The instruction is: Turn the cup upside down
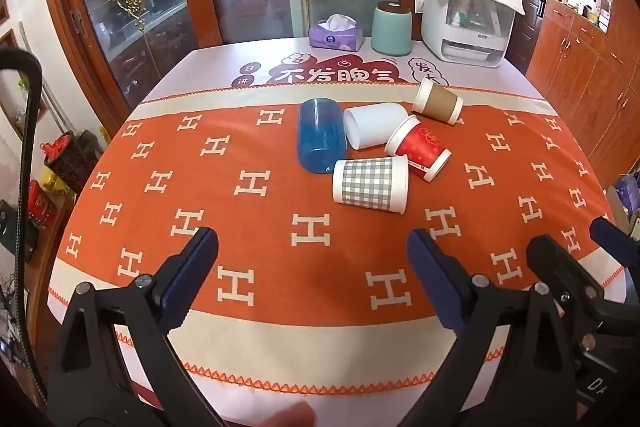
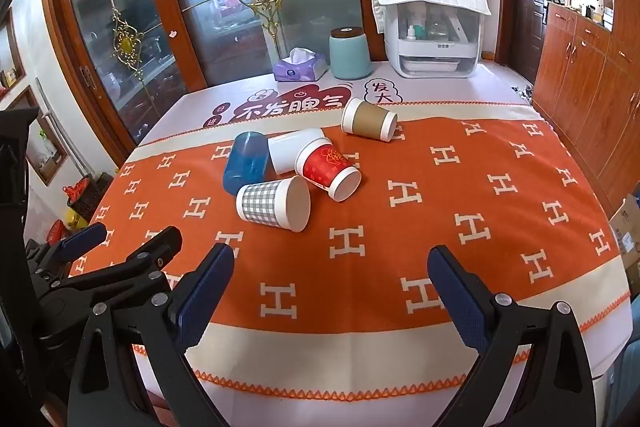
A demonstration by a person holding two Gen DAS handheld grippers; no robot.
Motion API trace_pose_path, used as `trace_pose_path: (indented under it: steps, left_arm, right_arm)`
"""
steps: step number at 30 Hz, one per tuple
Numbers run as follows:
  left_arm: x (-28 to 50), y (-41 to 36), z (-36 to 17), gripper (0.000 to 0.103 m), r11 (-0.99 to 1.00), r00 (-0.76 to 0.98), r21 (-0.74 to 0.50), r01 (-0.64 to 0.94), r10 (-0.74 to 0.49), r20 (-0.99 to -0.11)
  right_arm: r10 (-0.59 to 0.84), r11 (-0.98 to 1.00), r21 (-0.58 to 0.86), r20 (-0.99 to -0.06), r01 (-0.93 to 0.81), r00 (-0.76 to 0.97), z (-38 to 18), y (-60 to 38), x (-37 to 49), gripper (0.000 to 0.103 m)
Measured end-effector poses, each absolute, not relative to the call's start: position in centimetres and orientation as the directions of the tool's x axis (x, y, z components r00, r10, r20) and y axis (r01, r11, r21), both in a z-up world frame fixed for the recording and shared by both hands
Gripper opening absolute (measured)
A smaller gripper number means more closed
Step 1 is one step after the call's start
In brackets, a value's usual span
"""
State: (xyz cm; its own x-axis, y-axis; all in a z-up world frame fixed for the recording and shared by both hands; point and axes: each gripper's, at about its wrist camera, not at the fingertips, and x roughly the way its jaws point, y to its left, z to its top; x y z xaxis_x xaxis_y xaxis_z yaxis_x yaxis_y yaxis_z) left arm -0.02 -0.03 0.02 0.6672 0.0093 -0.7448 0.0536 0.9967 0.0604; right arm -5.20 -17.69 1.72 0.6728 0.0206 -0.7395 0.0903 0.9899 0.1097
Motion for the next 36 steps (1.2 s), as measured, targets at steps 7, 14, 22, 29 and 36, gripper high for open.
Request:
trace_pose_path:
  steps: [7, 14, 22, 29, 36]
  left_arm:
    - [0.0, 0.0, 0.0, 0.094, 0.997, 0.666, 0.054, 0.054, 0.005, -0.746]
    - [0.2, -0.1, -0.1, 0.093, 0.997, 0.661, 0.055, 0.05, 0.008, -0.75]
    - [0.1, -1.3, 0.5, 0.087, 0.998, 0.649, 0.045, 0.053, 0.0, -0.761]
    - [0.0, -0.4, -0.2, 0.081, 0.997, 0.643, 0.027, 0.07, -0.024, -0.765]
    - [-0.1, -0.4, -0.1, 0.081, 0.997, 0.645, 0.03, 0.069, -0.021, -0.764]
  right_arm:
    - [0.02, 0.99, 0.109, -0.737, 0.09, 0.675, 1.6, -17.7, -5.3, 0.098]
    - [0.022, 0.99, 0.111, -0.737, 0.089, 0.675, 1.7, -17.7, -5.4, 0.098]
    - [0.033, 0.99, 0.115, -0.741, 0.078, 0.671, 1.8, -17.2, -5.5, 0.098]
    - [0.041, 0.99, 0.123, -0.741, 0.075, 0.67, 1.4, -17.3, -5.7, 0.098]
    - [0.042, 0.989, 0.125, -0.741, 0.076, 0.67, 1.3, -17.3, -5.7, 0.098]
